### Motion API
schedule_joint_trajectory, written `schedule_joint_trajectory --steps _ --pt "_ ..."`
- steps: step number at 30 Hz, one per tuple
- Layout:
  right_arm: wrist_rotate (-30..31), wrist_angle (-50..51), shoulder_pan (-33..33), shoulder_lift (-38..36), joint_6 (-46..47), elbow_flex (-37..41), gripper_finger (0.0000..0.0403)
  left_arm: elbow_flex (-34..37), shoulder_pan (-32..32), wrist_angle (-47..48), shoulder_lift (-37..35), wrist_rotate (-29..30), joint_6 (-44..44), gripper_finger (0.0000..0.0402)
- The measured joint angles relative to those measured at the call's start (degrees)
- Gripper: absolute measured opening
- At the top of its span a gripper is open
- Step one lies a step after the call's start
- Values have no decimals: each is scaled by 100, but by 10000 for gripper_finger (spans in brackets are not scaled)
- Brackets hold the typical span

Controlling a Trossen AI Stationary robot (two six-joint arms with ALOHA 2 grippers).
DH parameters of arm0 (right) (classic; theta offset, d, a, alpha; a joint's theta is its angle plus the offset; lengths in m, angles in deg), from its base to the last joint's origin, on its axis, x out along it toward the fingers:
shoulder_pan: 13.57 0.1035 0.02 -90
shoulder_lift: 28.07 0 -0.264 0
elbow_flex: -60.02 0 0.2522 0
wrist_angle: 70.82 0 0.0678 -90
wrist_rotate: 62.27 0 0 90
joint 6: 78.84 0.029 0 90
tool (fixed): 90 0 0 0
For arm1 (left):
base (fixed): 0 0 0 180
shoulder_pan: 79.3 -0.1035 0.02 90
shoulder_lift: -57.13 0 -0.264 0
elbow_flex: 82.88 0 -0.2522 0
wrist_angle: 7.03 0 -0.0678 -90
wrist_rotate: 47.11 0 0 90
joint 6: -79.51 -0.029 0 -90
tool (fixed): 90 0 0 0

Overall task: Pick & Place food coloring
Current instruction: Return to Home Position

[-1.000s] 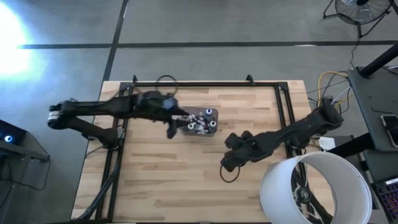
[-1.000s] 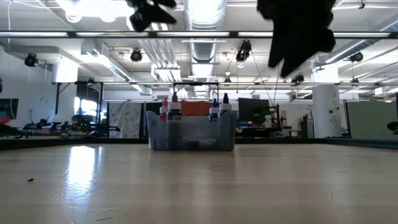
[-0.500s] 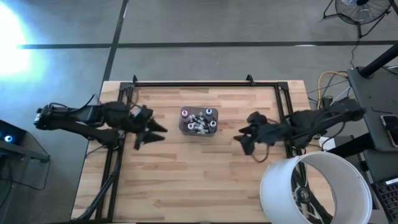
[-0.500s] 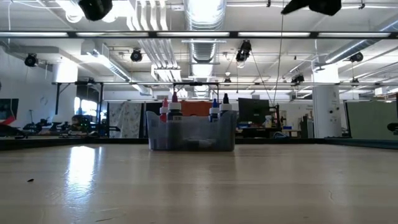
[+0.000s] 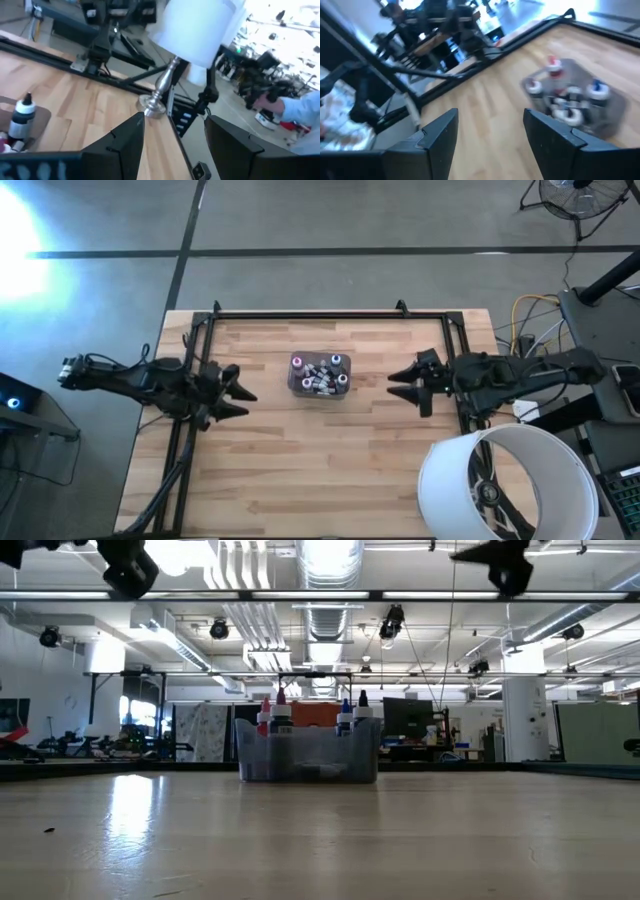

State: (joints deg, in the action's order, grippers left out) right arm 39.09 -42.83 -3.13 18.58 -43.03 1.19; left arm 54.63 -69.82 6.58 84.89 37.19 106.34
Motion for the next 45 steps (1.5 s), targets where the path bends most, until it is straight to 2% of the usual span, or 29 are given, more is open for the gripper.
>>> schedule_joint_trajectory --steps 6,13,18,21,26,29,36,39,45 --pt "13 -191 -259 -1145 -35 1093 219 502 -9 -132 -712 57 -197 183" --pt "64 -270 -263 -1879 -413 1626 219 795 -11 -116 -1524 102 -631 184" --pt "255 -238 -263 -2024 -499 1820 219 925 -11 20 -1967 504 -737 184" --pt "297 -246 -259 -2046 -520 1820 219 934 -13 -44 -2154 555 -737 184" --pt "991 -96 -259 -2145 -1127 1820 219 939 -13 -9 -2170 560 -735 184" --pt "1022 -96 -259 -2142 -1376 1820 219 937 -13 -31 -2155 560 -734 184" --pt "1014 -98 -259 -2143 -1331 1820 219 973 -13 -45 -2152 569 -734 184" --pt "1014 -93 -259 -2265 -1332 1847 219 1228 -13 -56 -2275 573 -730 184" --pt "964 -121 -369 -2519 -1335 1994 219 2177 -61 -120 -2769 578 -721 184"
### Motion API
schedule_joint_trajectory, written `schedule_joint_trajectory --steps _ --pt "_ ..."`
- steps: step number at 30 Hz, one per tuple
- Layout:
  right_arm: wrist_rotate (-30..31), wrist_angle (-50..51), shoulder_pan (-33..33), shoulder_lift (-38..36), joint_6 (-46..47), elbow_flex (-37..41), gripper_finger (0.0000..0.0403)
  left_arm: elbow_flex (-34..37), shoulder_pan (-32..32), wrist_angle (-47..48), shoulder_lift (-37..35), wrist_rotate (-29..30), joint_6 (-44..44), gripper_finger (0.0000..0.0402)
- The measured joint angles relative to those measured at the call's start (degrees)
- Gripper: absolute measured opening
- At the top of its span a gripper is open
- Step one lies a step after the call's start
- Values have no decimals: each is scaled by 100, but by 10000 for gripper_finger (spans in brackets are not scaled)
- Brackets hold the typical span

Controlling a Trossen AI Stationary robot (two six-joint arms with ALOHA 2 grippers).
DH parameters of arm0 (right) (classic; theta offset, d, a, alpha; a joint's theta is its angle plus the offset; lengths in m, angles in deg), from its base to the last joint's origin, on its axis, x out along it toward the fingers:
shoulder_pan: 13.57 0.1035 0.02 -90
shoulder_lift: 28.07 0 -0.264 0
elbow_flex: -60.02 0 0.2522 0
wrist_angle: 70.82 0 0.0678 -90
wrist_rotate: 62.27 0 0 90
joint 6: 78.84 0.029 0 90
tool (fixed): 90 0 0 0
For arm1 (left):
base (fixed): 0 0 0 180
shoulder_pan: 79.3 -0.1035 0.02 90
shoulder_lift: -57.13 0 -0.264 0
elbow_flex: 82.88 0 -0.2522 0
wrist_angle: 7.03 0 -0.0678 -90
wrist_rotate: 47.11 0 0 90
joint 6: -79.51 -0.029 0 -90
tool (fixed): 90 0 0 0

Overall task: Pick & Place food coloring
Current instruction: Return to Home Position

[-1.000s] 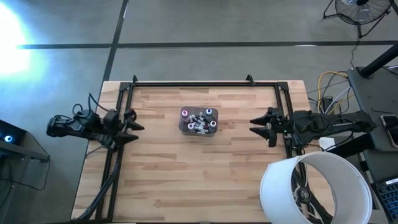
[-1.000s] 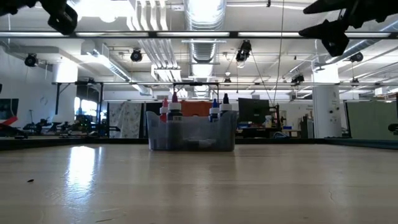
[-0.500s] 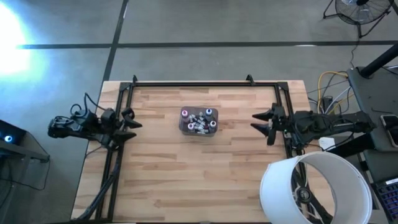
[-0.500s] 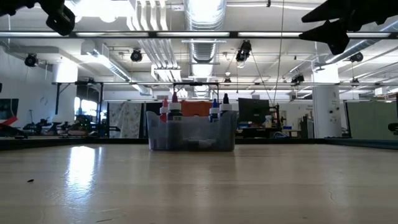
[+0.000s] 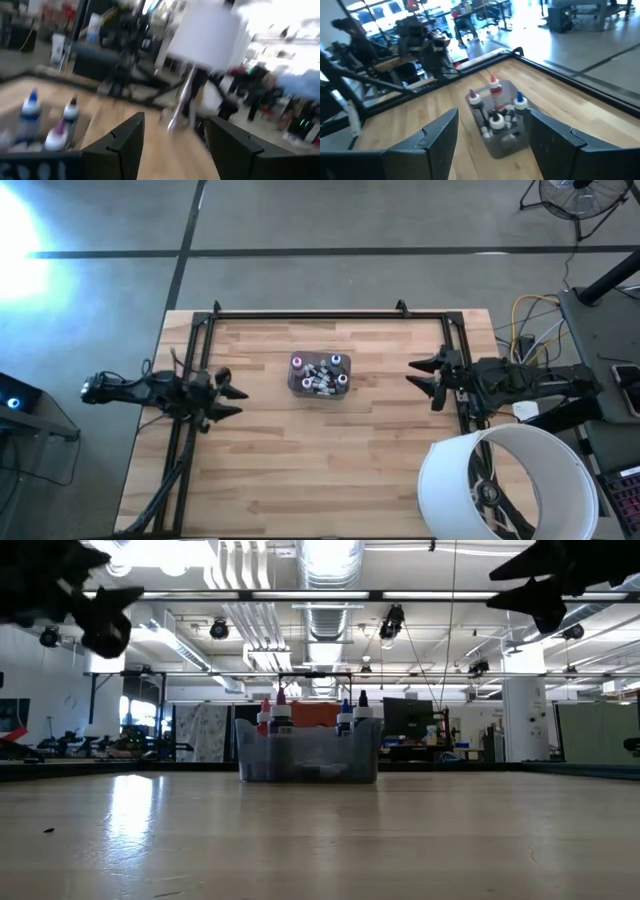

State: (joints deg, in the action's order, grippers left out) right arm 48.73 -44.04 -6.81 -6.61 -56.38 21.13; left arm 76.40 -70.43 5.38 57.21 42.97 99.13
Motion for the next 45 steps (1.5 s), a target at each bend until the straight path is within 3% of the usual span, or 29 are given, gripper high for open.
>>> schedule_joint_trajectory --steps 6,13,19,23,25,30,45 --pt "2 4 -532 -136 2 389 219 634 -210 90 13 -34 6 184" --pt "4 8 -1265 -849 4 1316 219 645 -723 -90 -7 -16 11 184" --pt "-28 -33 -1456 -1499 -36 1990 219 647 -1093 23 -8 -7 8 184" --pt "0 -733 -1458 -1880 -38 2167 219 647 -1068 28 -9 -29 7 184" --pt "-9 -1587 -1466 -2136 -29 2449 219 649 -1062 31 -9 -37 7 184" --pt "-7 -2504 -1569 -2143 4 2460 219 651 -1063 12 9 -25 8 184" --pt "43 -2395 -1576 -2148 2 2462 219 656 -1058 12 120 -22 9 184"
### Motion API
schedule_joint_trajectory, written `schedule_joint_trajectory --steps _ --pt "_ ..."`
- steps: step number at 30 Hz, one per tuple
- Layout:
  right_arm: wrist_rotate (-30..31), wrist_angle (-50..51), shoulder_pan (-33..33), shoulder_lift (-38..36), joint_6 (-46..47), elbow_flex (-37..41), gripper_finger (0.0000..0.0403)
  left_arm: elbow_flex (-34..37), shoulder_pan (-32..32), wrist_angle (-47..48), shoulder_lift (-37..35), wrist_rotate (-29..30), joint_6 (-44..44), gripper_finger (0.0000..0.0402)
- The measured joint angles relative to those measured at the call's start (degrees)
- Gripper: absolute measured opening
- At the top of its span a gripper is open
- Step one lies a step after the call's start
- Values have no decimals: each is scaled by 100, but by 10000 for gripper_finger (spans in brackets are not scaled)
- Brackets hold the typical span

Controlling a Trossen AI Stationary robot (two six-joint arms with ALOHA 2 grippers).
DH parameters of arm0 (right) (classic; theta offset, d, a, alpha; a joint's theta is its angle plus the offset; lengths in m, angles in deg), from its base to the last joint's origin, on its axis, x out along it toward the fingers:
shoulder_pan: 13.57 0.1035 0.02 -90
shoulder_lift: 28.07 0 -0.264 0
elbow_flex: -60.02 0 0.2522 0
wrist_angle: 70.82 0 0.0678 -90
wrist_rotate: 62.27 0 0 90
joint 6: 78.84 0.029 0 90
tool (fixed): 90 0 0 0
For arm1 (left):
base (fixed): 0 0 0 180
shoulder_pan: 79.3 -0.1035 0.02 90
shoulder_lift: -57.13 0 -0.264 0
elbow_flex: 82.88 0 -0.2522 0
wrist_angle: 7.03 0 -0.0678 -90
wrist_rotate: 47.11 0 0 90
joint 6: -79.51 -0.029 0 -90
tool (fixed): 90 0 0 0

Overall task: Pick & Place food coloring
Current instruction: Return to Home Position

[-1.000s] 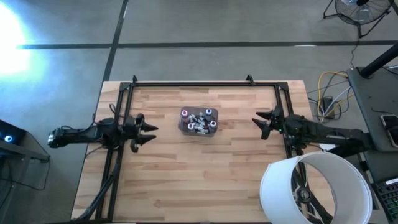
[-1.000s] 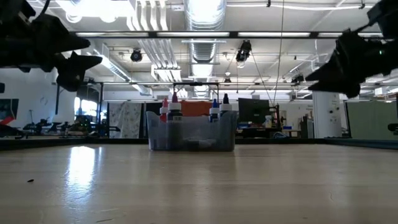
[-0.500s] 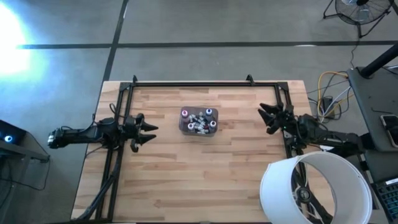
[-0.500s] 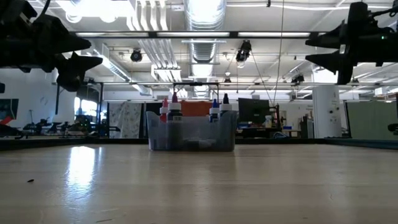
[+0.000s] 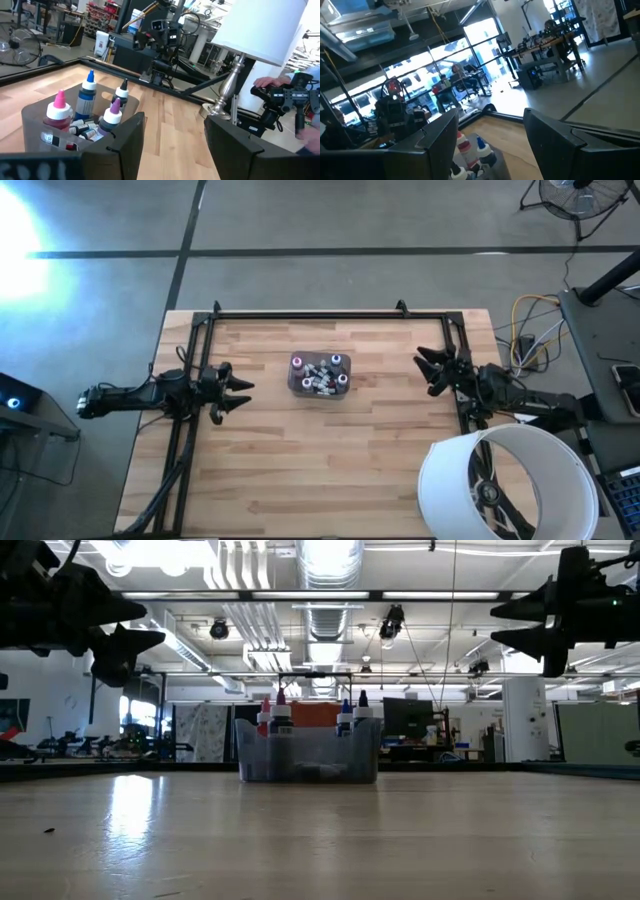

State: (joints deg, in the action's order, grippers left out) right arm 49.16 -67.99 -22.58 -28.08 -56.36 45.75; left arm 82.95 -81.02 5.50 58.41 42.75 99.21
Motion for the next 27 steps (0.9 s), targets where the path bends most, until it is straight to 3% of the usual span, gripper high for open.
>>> schedule_joint_trajectory --steps 5,11,14,18,20,23,27 --pt "1 39 114 1 -968 0 219 0 0 -1 0 0 0 184" --pt "-466 -37 346 0 -430 -4 219 -13 0 4 -2 -2 0 184" --pt "-1640 -67 534 0 -1189 -4 219 -15 0 7 0 -10 0 184" --pt "-3755 -24 614 0 -1921 -4 219 -16 0 7 0 -9 0 184" --pt "-4399 85 600 0 -2070 -4 219 -17 0 7 0 -9 0 184" --pt "-4495 124 601 0 -2091 -4 219 -17 0 7 0 -9 0 184" --pt "-4032 325 611 0 -1971 -4 219 -17 0 7 0 -8 0 184"
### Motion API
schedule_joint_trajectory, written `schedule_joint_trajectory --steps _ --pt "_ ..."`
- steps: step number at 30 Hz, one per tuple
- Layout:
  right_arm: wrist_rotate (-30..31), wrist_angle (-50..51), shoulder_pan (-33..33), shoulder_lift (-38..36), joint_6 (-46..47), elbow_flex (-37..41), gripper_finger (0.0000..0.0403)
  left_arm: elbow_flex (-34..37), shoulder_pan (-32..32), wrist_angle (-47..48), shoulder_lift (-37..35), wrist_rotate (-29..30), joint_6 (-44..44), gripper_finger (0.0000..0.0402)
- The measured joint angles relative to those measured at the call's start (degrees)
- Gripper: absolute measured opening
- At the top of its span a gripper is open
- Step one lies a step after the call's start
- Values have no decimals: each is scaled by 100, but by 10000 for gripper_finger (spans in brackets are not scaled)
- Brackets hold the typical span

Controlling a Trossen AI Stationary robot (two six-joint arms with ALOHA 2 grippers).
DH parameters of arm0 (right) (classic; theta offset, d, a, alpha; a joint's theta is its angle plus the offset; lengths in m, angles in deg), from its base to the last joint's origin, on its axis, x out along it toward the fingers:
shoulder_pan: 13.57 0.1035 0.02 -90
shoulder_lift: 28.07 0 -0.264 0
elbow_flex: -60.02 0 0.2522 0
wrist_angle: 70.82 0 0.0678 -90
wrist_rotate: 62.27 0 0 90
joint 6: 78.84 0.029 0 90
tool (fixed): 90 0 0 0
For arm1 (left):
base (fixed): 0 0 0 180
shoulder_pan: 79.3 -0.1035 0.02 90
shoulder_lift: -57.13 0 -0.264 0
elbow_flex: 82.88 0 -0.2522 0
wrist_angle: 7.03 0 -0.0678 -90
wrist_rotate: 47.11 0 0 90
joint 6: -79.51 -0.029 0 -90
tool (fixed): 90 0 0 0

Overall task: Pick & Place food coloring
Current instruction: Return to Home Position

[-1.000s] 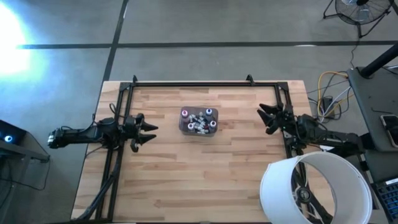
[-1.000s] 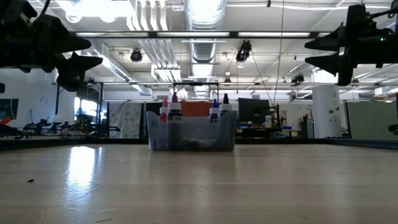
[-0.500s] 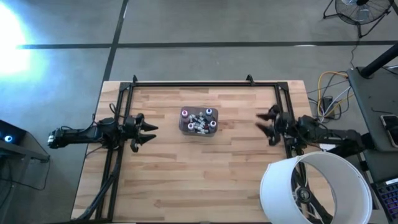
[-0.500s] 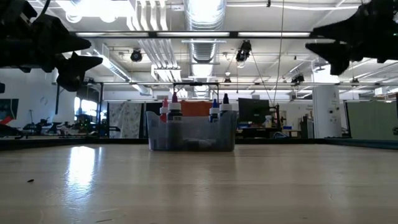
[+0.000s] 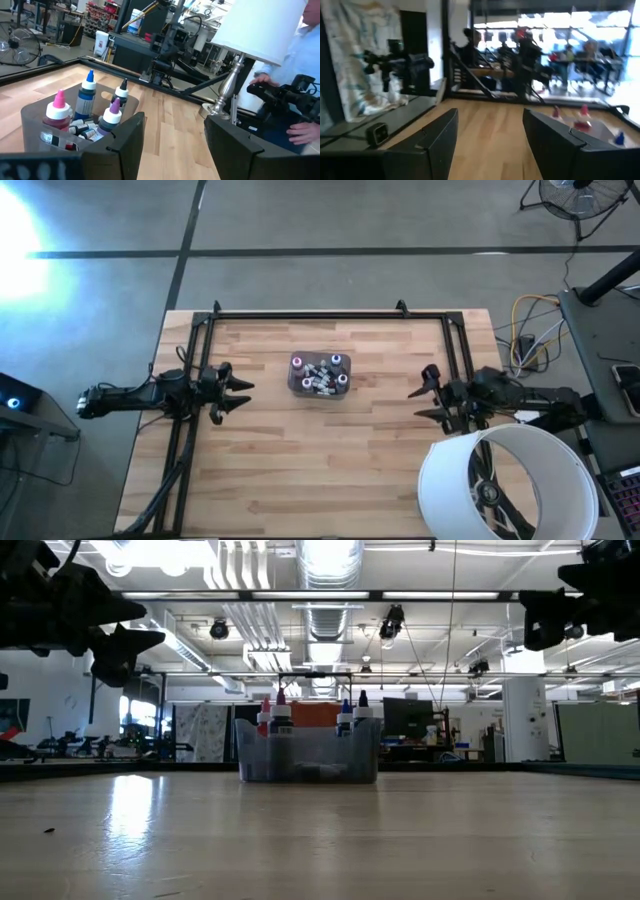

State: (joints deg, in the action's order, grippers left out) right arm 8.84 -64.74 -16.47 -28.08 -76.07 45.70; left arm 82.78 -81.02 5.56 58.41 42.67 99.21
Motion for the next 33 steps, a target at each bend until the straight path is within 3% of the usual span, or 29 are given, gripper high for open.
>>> schedule_joint_trajectory --steps 3,7,33 --pt "102 95 0 77 107 0 219 0 0 -2 0 1 0 184" --pt "-369 107 4 155 -20 0 219 0 0 -2 0 4 0 184" --pt "-350 128 4 166 316 0 219 -4 0 -7 0 8 0 184"
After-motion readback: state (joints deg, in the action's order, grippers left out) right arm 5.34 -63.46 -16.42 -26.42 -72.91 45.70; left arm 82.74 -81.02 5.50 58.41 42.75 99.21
